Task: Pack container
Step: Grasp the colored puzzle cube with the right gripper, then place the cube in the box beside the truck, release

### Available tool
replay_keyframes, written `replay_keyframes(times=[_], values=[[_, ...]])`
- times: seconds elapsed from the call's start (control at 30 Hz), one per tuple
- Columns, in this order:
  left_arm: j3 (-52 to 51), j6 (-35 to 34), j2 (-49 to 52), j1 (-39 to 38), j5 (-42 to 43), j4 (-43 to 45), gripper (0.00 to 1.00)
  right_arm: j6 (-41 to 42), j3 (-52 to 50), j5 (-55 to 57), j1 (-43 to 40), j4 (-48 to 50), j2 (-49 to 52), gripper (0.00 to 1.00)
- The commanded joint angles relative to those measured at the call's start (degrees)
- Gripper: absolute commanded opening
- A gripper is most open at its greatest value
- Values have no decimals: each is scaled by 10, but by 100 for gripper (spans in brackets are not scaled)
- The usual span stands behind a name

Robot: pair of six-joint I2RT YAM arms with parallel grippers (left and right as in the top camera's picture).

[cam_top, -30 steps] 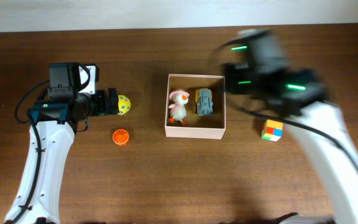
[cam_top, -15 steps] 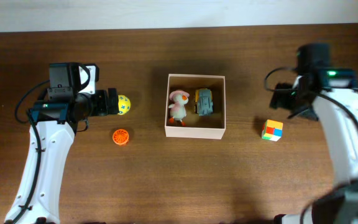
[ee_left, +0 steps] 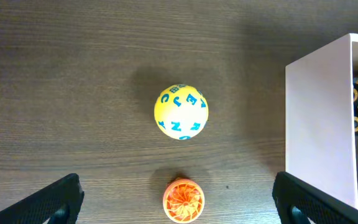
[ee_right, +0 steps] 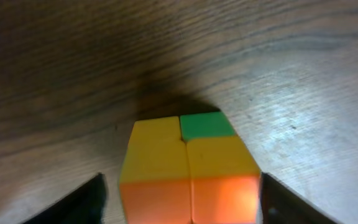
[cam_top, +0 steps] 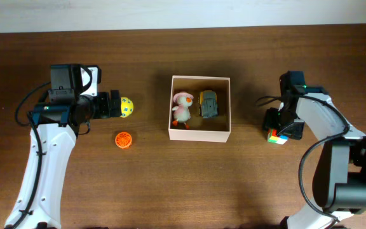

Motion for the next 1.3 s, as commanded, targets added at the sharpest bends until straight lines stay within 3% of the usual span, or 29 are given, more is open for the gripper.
replay_keyframes(times=[0.0, 0.2, 0.47, 0.63, 0.77, 0.97, 1.27], values=[[9, -3, 2, 2, 6, -1, 99, 2, -6, -12, -3, 8, 8, 60], [9, -3, 2, 2, 6, 0, 99, 2, -5, -12, -3, 7, 3, 42], [9, -3, 2, 2, 6, 0, 99, 2, 68, -12, 37, -65, -106, 43], [9, -3, 2, 2, 6, 0, 99, 2, 176, -29, 123, -136, -193, 43], [9, -3, 2, 2, 6, 0, 99, 4, 232, -33, 210, -138, -226, 43], [9, -3, 2, 2, 6, -1, 99, 21, 218, -33, 294, -103, -198, 43], [9, -3, 2, 2, 6, 0, 99, 80, 163, -23, 319, -38, -49, 43]])
